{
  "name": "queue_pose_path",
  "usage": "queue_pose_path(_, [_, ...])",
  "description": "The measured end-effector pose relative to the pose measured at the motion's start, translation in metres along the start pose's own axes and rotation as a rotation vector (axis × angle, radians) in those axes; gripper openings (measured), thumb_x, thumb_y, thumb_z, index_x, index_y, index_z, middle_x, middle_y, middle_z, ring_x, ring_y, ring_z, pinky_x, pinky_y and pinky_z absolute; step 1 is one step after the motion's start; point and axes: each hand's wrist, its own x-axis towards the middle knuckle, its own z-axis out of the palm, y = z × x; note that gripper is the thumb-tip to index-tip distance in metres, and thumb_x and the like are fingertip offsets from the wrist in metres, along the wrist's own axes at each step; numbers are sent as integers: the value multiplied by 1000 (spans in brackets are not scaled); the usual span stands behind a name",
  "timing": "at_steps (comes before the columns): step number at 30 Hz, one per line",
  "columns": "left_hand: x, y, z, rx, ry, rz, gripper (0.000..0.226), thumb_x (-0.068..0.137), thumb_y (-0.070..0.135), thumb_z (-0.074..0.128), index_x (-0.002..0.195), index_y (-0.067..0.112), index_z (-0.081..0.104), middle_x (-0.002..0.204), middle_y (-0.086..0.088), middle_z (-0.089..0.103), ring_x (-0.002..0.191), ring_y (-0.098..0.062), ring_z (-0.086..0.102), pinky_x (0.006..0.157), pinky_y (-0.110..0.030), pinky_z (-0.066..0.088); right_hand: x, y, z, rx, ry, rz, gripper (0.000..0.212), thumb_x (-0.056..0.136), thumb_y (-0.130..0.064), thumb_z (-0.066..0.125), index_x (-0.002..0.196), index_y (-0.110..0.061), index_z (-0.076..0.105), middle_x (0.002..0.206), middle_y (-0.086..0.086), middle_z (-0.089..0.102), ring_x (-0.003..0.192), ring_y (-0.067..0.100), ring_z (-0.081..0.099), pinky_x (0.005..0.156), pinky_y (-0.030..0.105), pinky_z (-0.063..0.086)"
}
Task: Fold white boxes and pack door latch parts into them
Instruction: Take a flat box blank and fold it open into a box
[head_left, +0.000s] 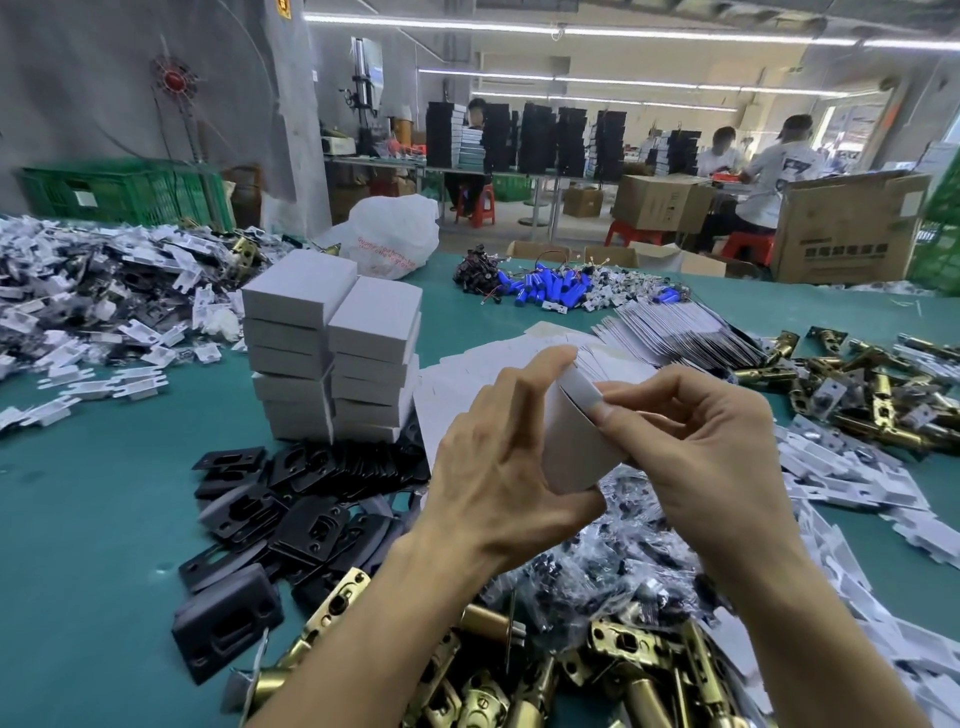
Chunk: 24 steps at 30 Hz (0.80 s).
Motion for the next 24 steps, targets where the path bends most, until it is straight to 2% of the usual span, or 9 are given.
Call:
queue_pose_path(4, [-1, 3, -1, -4, -16, -5, 105, 57, 41, 69, 143, 48, 9, 113, -1, 57, 73, -15, 45, 59, -32, 38, 2, 1, -5, -29, -39, -6, 16, 80, 1, 74, 72, -11, 70, 84, 3, 77, 78, 21, 74, 71, 34, 61])
queue_pose_path(9, [0, 2, -2, -15, -18, -21, 103, 55, 40, 73, 143, 38, 19, 118, 1, 58, 77, -14, 47, 63, -33, 39, 5, -1, -15, -18, -129, 20, 10, 79, 6, 74, 78, -3, 70, 86, -1, 77, 79, 17, 75, 68, 22, 59])
queue_pose_path(13, [1, 2, -2, 24, -26, -13, 108, 53, 37, 76, 144, 44, 19, 115, 0, 64, 76, -17, 52, 62, -34, 43, 6, -1, -19, -100, -141, 39, 11, 78, 5, 75, 76, -5, 71, 86, 1, 78, 82, 17, 75, 76, 34, 62])
queue_pose_path(17, [3, -2, -4, 109, -38, 7, 102, 55, 41, 74, 148, 33, 31, 119, 4, 60, 94, -21, 59, 71, -42, 52, 5, -1, -19, -168, -142, 30, 14, 78, 0, 77, 78, -14, 75, 80, 1, 77, 78, 16, 75, 77, 38, 61])
queue_pose_path(20, [3, -1, -5, 72, -30, -7, 100, 59, 43, 72, 149, 35, 27, 124, 6, 55, 97, -20, 57, 73, -43, 54, 5, -3, -18, -114, -175, 7, 16, 78, -2, 76, 84, -17, 78, 83, -1, 78, 82, 16, 74, 78, 31, 61])
queue_pose_path(24, [4, -1, -7, -47, 36, -28, 100, 66, 42, 74, 149, 39, 18, 116, 9, 48, 84, -16, 56, 63, -28, 50, 6, -7, -18, 16, -296, -8, 24, 79, -9, 68, 102, -13, 74, 103, -9, 76, 101, 5, 70, 85, 15, 53])
